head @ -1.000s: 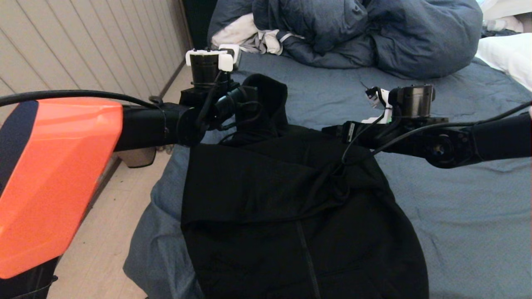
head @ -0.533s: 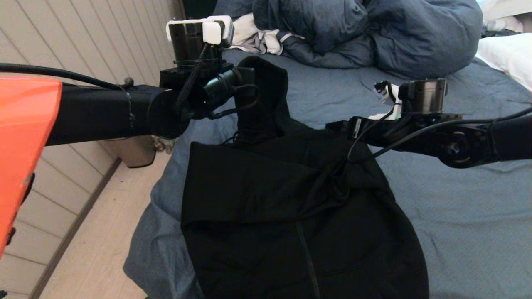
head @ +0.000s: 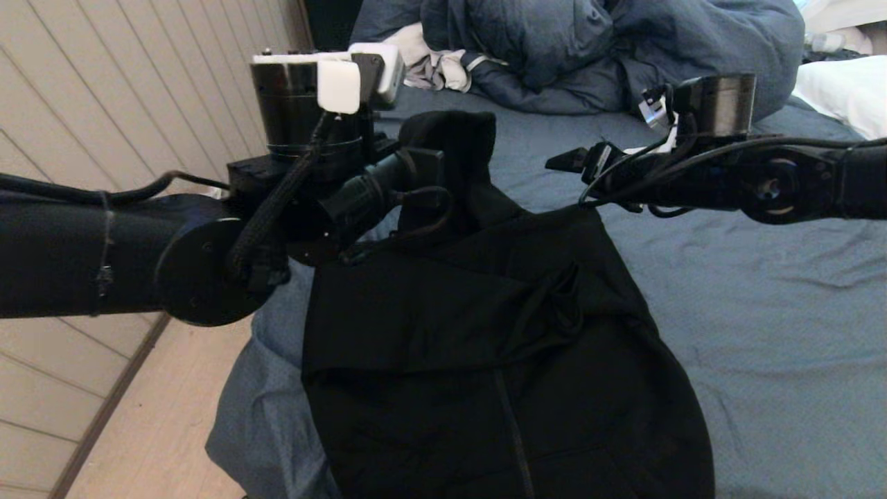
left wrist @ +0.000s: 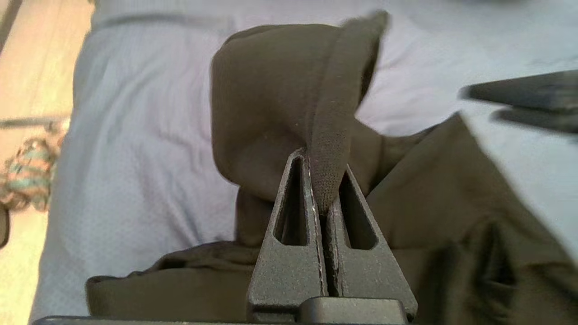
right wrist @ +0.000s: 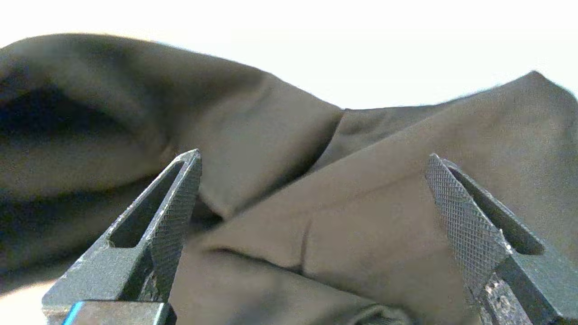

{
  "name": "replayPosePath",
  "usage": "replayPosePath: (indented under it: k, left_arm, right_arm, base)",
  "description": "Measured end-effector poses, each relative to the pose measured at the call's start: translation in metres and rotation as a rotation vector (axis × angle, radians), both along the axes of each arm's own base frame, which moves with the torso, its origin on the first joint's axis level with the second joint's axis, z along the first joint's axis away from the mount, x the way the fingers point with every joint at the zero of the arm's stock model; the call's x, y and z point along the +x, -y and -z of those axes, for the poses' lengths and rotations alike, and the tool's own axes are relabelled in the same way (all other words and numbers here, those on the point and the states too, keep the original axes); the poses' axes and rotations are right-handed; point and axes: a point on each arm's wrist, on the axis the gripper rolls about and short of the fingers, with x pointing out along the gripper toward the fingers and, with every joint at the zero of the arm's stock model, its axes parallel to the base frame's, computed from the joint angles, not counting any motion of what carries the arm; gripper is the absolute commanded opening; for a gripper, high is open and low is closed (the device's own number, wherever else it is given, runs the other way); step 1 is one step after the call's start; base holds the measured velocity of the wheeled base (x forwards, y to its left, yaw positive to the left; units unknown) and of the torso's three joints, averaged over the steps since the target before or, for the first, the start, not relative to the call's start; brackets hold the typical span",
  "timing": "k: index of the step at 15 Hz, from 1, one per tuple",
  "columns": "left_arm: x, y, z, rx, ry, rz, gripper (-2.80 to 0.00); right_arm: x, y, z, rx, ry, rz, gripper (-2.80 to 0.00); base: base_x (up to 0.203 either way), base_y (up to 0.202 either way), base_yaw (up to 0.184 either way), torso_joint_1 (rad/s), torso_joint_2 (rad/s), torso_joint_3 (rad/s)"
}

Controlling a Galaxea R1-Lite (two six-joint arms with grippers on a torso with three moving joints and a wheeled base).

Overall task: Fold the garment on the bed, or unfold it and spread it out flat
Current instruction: Fold the black sweatshirt

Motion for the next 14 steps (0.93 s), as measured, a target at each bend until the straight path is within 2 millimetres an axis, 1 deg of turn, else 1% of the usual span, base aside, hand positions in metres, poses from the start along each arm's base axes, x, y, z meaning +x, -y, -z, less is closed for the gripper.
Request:
replayPosePath:
  k: [3,5,7,9,10,12,14]
  left_arm:
    - [-0.022,-0.013,-0.017,-0.028,0.028,0.010,-2.80]
    - [-0.036,-0.018,-0.016,-0.024,0.023,0.030,-2.80]
    - [-0.050,-0.018,-0.003,0.003,-0.009,0.064,-2.80]
    - [-0.065,-0.015,0.018,0.034,-0.059,0.109,-2.80]
    - [-0.070,-0.011,0.027,0.034,-0.071,0.131,-2.80]
    - [-0.074,-0.006,0.036,0.031,-0.075,0.140,-2.80]
    - [-0.083,0.004,0.050,0.055,-0.108,0.170,-2.80]
  right_arm:
    - [0.004,-0.006,-0.006,0.053,-0.022,-0.002,0.00]
    - [0.006,-0.008,-0.011,0.088,-0.032,0.001,0.00]
    - [0.010,-0.009,-0.018,0.144,-0.065,0.012,0.00]
    - [0.017,-0.013,-0.018,0.206,-0.125,0.020,0.00]
    - [0.021,-0.018,-0.015,0.229,-0.148,0.011,0.00]
    - [0.026,-0.027,-0.012,0.255,-0.163,-0.029,0.00]
    - [0.028,-0.030,-0.012,0.299,-0.180,-0.086,0.00]
  base:
    - [0.000,0.000,0.000,0.000,0.00,0.000]
    - [0.000,0.000,0.000,0.000,0.00,0.000]
    - [0.000,0.000,0.000,0.000,0.00,0.000]
    - [0.000,0.000,0.000,0.000,0.00,0.000]
    - [0.000,0.000,0.000,0.000,0.00,0.000]
    - [0.000,0.000,0.000,0.000,0.00,0.000]
    - [0.000,0.000,0.000,0.000,0.00,0.000]
